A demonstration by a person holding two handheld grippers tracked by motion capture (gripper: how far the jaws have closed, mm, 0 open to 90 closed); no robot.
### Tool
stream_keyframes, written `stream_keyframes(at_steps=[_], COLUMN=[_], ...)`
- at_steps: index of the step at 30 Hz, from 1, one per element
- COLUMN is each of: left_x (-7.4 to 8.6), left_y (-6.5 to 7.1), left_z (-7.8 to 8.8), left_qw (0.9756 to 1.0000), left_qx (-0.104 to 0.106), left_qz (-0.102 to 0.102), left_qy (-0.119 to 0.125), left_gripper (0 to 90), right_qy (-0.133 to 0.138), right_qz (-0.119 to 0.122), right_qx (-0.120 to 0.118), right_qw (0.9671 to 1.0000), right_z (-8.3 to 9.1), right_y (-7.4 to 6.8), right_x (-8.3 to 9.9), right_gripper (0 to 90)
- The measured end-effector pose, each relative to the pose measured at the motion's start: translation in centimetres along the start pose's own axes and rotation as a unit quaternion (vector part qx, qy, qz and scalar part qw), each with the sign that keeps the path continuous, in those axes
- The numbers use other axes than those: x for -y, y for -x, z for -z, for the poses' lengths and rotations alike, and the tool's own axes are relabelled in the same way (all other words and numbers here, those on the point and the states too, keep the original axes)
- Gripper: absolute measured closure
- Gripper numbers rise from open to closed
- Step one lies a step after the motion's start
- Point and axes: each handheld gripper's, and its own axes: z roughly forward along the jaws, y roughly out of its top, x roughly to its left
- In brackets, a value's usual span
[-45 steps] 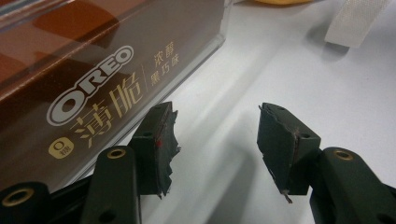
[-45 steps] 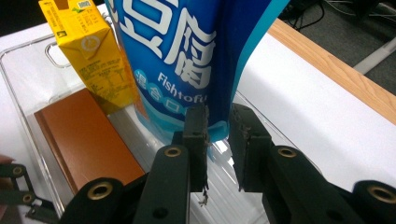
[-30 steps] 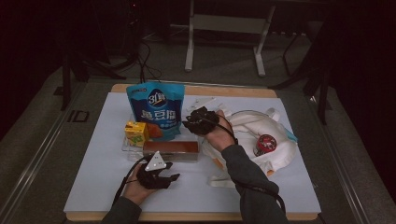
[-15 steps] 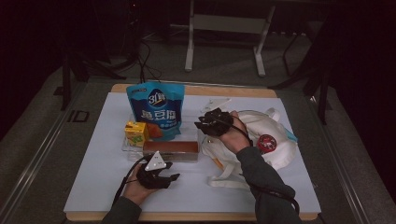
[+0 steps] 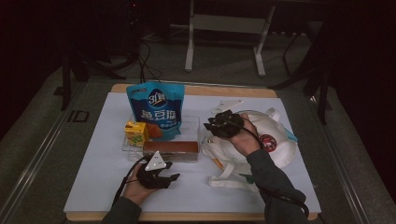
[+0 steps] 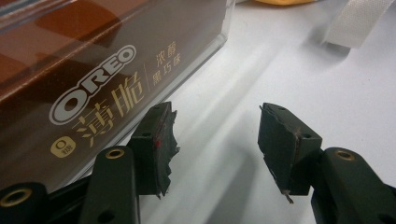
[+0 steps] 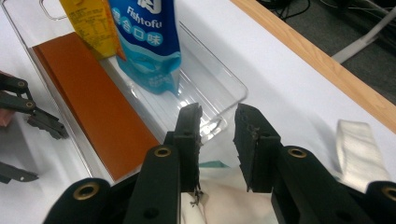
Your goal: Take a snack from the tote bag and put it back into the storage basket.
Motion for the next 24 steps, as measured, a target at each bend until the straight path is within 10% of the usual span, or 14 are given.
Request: stream_keyframes(at_steps=[24], left_x=[0.0], left_y=[-0.1], left_z=[0.0], left_qw=[1.0000], left_qx=[0.001], left_qz=[-0.001], left_qy=[-0.001], left_gripper=[45.6], right_qy=[-0.007], right_qz=[-0.025], right_qx=[0.014], right_qw=[0.9996], right_z=[1.9], right_y=[1.7], right_x=[2.8], right_gripper=[70.7])
